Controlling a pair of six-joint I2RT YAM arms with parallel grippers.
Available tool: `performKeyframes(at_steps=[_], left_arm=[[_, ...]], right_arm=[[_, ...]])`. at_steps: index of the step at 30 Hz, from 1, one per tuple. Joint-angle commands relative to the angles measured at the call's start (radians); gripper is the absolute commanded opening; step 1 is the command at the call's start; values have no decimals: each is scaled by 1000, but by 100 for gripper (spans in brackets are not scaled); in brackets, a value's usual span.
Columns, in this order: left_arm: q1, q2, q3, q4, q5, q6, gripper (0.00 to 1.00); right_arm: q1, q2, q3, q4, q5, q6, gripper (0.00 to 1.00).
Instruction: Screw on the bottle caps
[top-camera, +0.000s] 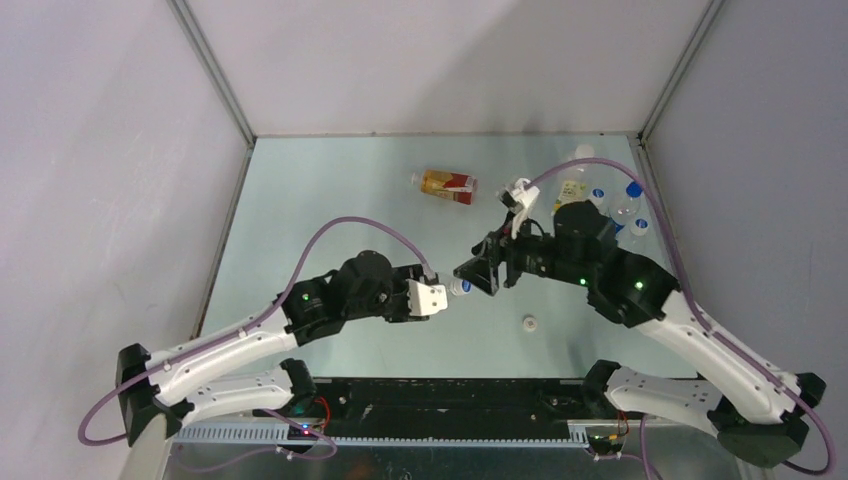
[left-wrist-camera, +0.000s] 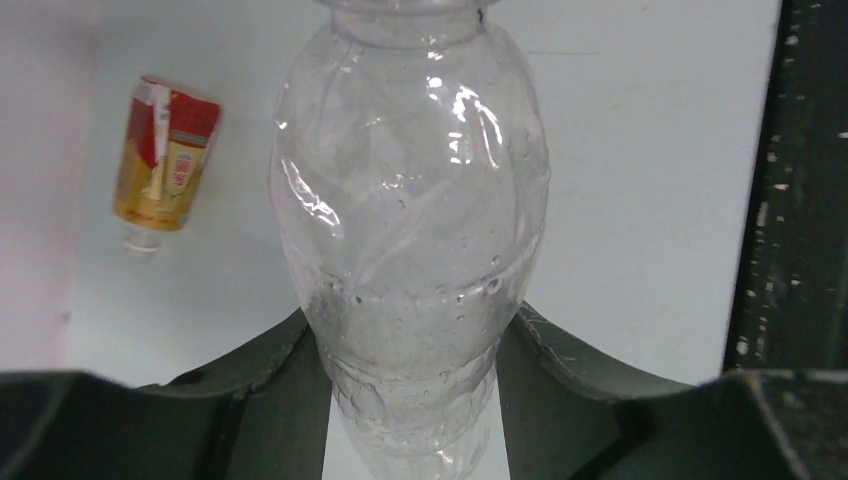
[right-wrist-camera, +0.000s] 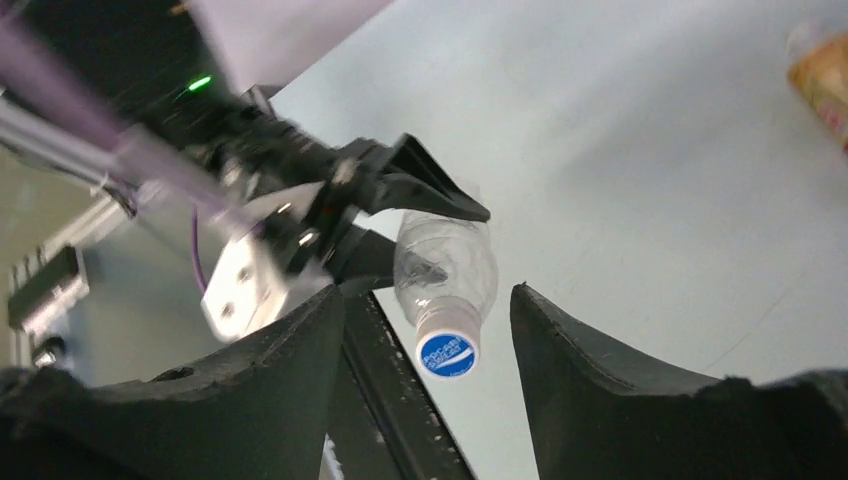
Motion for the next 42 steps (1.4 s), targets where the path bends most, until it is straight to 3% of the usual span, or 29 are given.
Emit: performKeyframes(at_steps=[1,4,11,20,29,33,38,42], left_arm=[[53,-6,69,-92,252,-32,17],[69,7,96,-133,322,-32,17],[91,40,139,-176,403,-35,17],[91,66,170,-189,436,-34,17],[91,73,179,-191,442,-34,17],[91,71,179,-183,440,-38,17],[91,60,169,-94,392,-72,18],[78,41,138,18,280,-125,18]], right_arm=[[-1,-76,-2,42,-193,-407,64],[1,-105,-1,-36,-299,-590,64],[37,-91,35,-187,-300,-897,63],[72,-38,80,-259,-333,-1005,60],[94,-1,82,-277,-321,-1016,49],[96,9,82,-286,-298,-1010,41],[97,43,82,-282,-296,-924,16],[88,70,60,-184,-204,-688,0]])
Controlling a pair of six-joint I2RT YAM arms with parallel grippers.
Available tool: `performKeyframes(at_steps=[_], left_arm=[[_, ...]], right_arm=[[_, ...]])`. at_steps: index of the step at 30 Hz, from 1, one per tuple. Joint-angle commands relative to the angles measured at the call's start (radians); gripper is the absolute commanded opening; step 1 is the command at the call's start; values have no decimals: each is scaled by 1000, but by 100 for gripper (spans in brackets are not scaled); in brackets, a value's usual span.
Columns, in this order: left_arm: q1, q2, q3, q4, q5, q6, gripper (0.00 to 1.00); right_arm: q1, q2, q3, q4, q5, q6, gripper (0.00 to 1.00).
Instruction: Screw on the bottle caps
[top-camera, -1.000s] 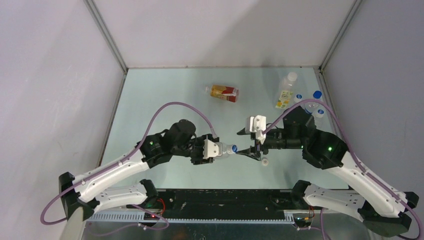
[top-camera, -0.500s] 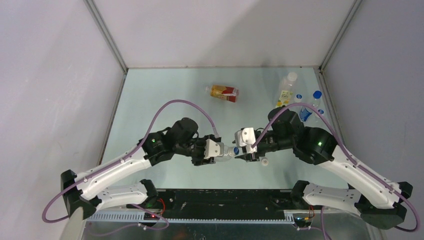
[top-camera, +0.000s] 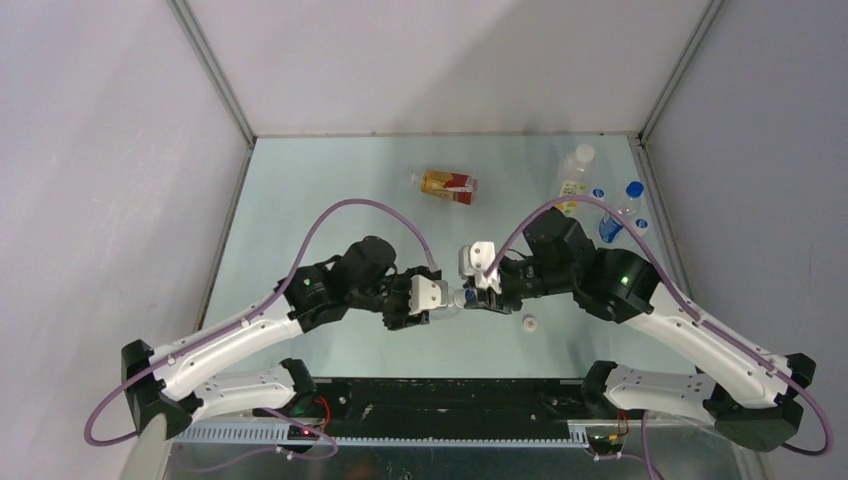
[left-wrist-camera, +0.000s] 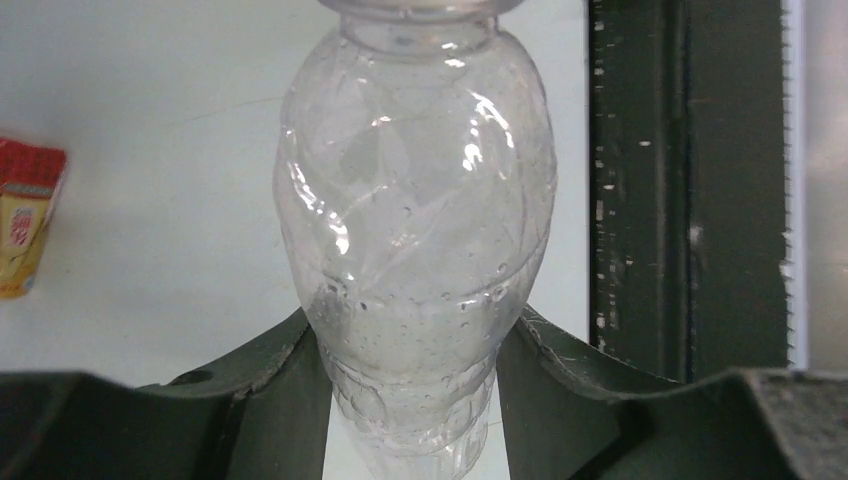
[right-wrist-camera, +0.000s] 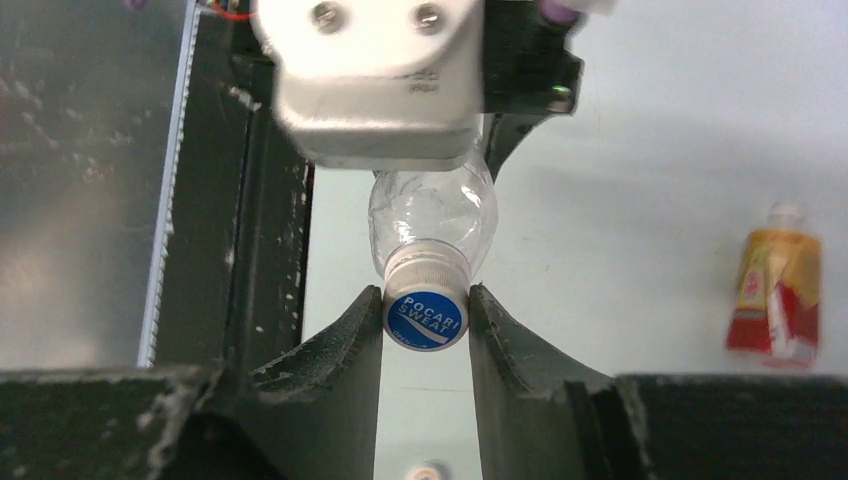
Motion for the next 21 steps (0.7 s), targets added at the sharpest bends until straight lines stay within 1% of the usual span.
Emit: performKeyframes(at_steps=[1,2,3,4,5,6,7,8,9,10,11,12,13,14,15,16,17,18,19,20,21], left_arm=[[-24,-40,-4,238,-160,-77,18],[-34,-52,-19,284,-243,-81,18],[-57,-58,-38,310,-286,-89,18],[-67,-69,-48,360,-354,-90,18],[-90,-77,-74,384,-400,-90,18],[-102,-89,-88,443,-490,-87,18],[-127,-94,-117,496,-529,-81,18],[-139,-100,-131,521,-604,-70,18],[-155,-101,-152,556,-634,-71,18],[-157,-96,-158,562,-659,-82,18],[-158,-92,-163,558,-661,-86,19],[-157,-81,-163,549,-654,-96,19],[-148,-75,-154,514,-618,-102,19],[-130,-63,-147,491,-589,-122,19],[-118,-57,-138,457,-533,-135,19],[-92,-57,-137,444,-506,-159,19],[-78,-57,-136,418,-448,-171,19],[-49,-56,-134,406,-422,-192,19],[-37,-52,-128,375,-362,-199,19],[-15,-49,-117,358,-335,-209,19],[-6,-42,-110,320,-278,-210,19]], right_arm=[[-1,35,-14,121,98,355,0],[-2,35,-24,183,178,507,0],[-4,38,-34,207,284,584,0],[-10,41,-35,232,343,760,0],[-19,48,-37,230,447,845,0],[-51,53,-37,224,486,1034,0],[-74,55,-37,202,513,1132,0],[-127,60,-44,194,508,1283,0],[-165,61,-48,197,450,1339,0],[-178,63,-57,210,423,1392,0],[-188,62,-61,242,391,1372,0],[-188,58,-63,254,384,1339,4],[-189,54,-63,272,378,1263,9],[-190,38,-64,281,372,1220,22],[-188,29,-65,293,360,1122,29],[-188,7,-68,296,347,1076,42],[-191,-5,-69,300,335,976,47],[-192,-31,-74,302,298,920,54],[-193,-46,-77,304,283,819,56],[-193,-72,-82,301,247,765,58],[-193,-95,-83,291,220,662,59]])
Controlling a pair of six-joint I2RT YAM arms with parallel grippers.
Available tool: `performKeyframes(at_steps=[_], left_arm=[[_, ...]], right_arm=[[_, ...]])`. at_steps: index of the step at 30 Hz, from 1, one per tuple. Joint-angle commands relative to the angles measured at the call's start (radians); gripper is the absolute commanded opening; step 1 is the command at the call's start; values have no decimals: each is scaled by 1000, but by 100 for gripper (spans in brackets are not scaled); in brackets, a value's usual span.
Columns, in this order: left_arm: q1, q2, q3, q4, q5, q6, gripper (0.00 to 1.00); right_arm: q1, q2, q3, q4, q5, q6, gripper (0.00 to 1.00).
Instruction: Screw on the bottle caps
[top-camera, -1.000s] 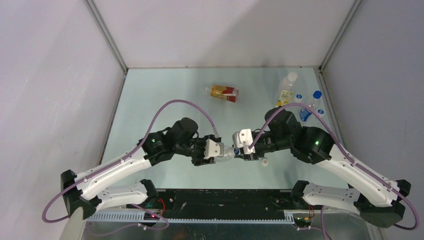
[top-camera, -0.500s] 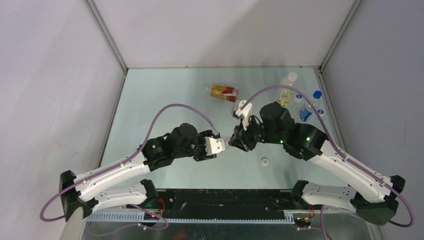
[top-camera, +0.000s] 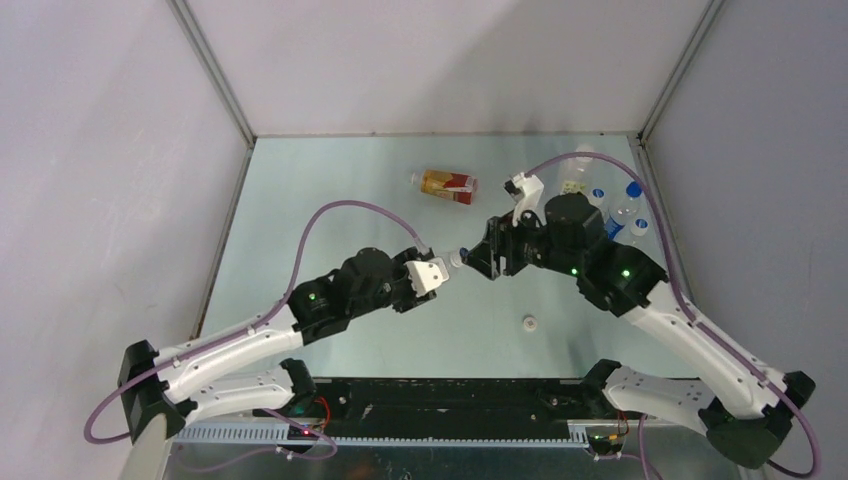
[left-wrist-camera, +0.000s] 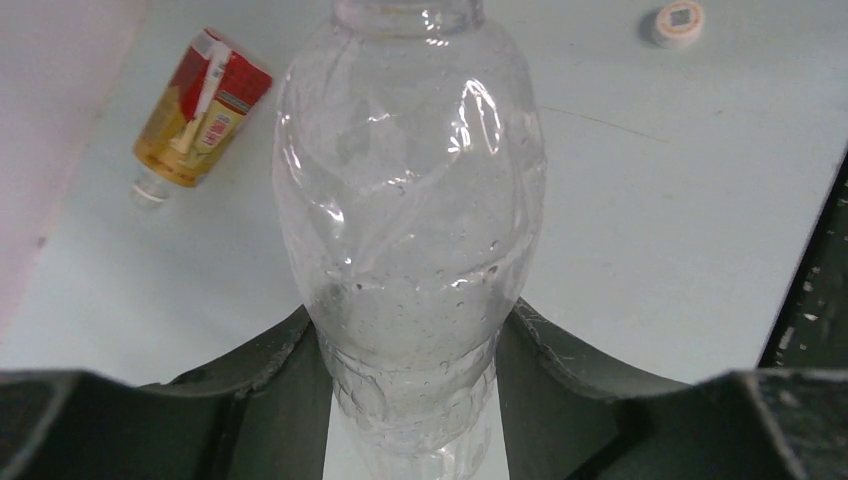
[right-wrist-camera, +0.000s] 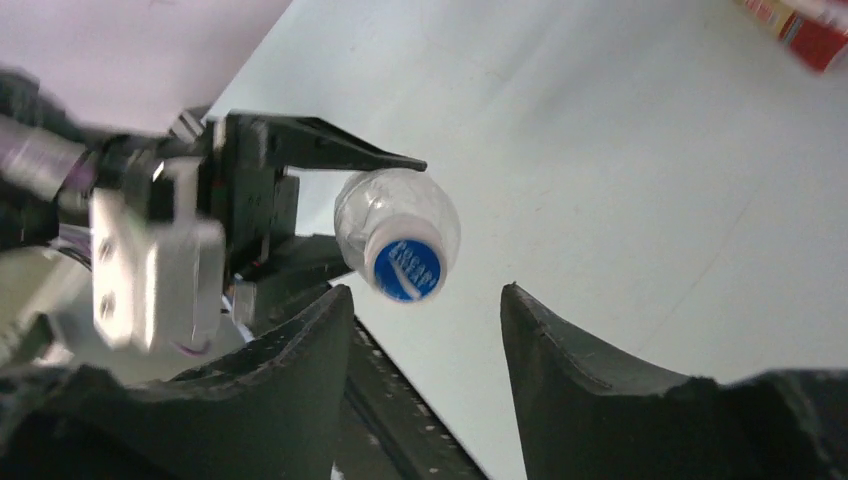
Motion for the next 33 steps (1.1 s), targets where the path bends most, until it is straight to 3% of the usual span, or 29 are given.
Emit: performKeyframes(at_steps=[1,6,11,18,33], left_arm=[[68,13,80,-71,223,-62,19],[88,44,120,-179,419,-35,19],[90,49,130,-208,535,-8,18],[90,49,150,-232,567,32,18],[89,55,169,-248,609,52,18]], right_arm=[[-7,-106,-5,31,-130,-390,59],[-6,-161,-3,-75,-314,-786,59],[-6,-143,6,-183,-390,-966,58],[8,-112,10,-196,-482,-1005,56],[24,-53,11,-163,-516,-994,49]])
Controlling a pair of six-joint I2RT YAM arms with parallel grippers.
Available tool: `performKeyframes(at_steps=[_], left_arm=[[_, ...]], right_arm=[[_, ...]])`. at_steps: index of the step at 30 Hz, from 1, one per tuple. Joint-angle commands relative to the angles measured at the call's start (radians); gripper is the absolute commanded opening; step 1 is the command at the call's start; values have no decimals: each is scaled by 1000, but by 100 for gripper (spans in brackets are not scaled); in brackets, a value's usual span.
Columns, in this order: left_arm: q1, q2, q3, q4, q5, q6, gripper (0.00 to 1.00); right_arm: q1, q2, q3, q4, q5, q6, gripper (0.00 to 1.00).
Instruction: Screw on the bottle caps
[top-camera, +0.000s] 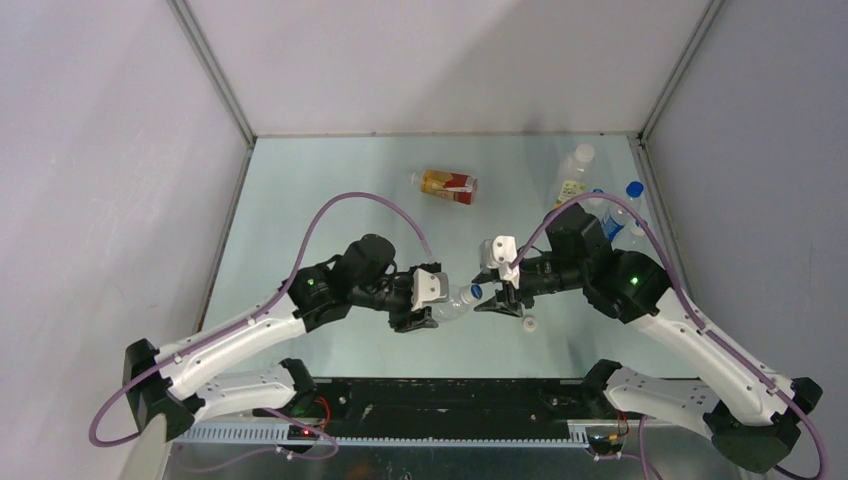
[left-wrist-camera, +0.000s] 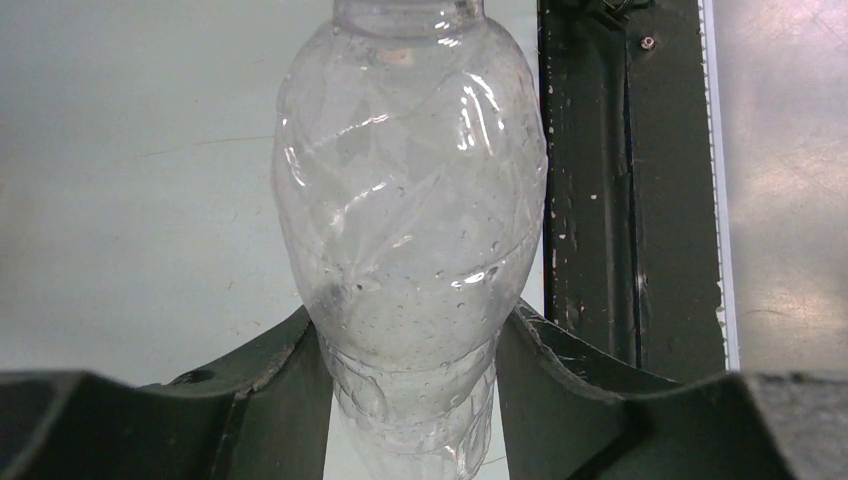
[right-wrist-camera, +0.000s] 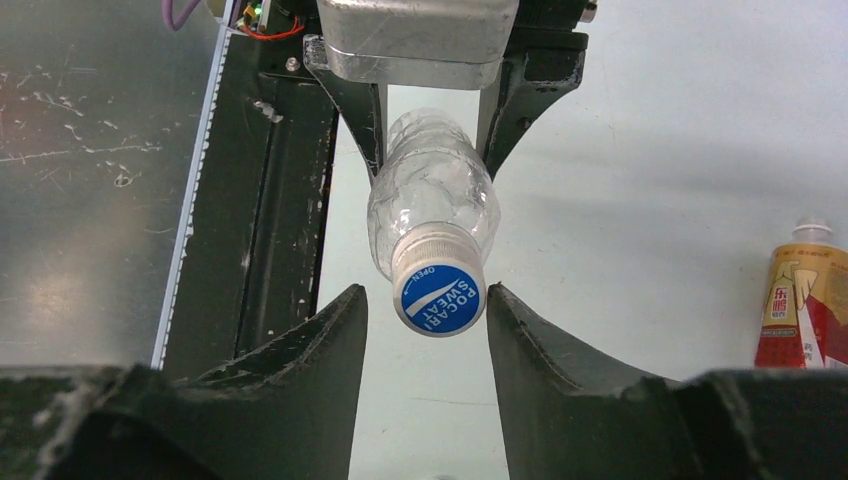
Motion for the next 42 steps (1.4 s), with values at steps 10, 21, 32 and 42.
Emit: performKeyframes(at_steps=[10,21,32,42], left_arm=[[-8,-11,47,34,-59,13,16],[-173,-36,-16,222,-585,28,17],[-68,-1,-6,82,-284,-12,17],[-45,23,49,-50,-24,50,17]], right_arm=[[11,43,19,104,19,255,10],[35,105,-1,91,537,1248,0],[26,-55,-43,218,448,796,58],[29,-165,-71,78,151,148,64]])
